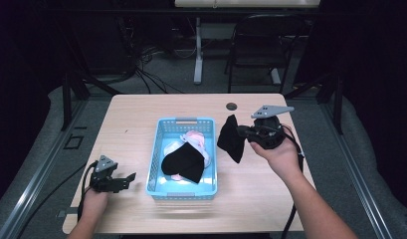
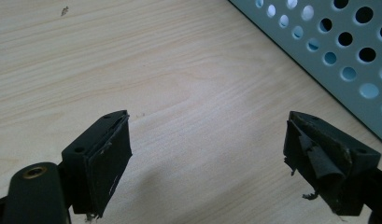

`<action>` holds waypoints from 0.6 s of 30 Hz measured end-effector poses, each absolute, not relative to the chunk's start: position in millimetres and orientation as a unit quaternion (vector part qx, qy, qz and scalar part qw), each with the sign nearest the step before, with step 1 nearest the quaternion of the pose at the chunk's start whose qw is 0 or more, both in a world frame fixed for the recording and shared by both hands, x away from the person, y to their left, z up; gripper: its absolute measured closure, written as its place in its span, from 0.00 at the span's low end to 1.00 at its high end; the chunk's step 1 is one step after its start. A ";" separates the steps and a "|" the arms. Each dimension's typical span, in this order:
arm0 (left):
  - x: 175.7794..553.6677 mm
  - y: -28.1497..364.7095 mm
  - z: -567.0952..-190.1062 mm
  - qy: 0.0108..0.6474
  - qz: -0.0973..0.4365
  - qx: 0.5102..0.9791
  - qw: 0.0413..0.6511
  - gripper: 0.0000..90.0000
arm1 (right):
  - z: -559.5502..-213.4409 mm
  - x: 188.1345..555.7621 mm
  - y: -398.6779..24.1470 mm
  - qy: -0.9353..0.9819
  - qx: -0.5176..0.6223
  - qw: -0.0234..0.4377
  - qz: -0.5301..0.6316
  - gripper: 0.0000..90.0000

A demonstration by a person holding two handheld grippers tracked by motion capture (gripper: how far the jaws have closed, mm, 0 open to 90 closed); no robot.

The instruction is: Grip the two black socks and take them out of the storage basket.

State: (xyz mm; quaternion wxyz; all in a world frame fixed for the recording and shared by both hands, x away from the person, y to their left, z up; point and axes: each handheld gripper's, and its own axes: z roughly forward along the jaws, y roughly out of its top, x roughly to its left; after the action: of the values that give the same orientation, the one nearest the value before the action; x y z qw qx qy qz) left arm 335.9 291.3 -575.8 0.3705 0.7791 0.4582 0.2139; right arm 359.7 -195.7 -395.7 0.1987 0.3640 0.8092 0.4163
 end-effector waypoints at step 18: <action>336.0 291.0 -576.5 0.459 0.213 0.779 0.369 0.17 | -477.6 363.7 -232.3 0.794 0.441 0.184 0.376 0.97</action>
State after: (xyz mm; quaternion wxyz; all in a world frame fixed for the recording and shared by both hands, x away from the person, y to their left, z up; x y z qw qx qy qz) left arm 336.0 291.0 -576.5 0.3693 0.7795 0.4592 0.2126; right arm 363.7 -232.3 -477.6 0.1835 0.4411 0.7938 0.3764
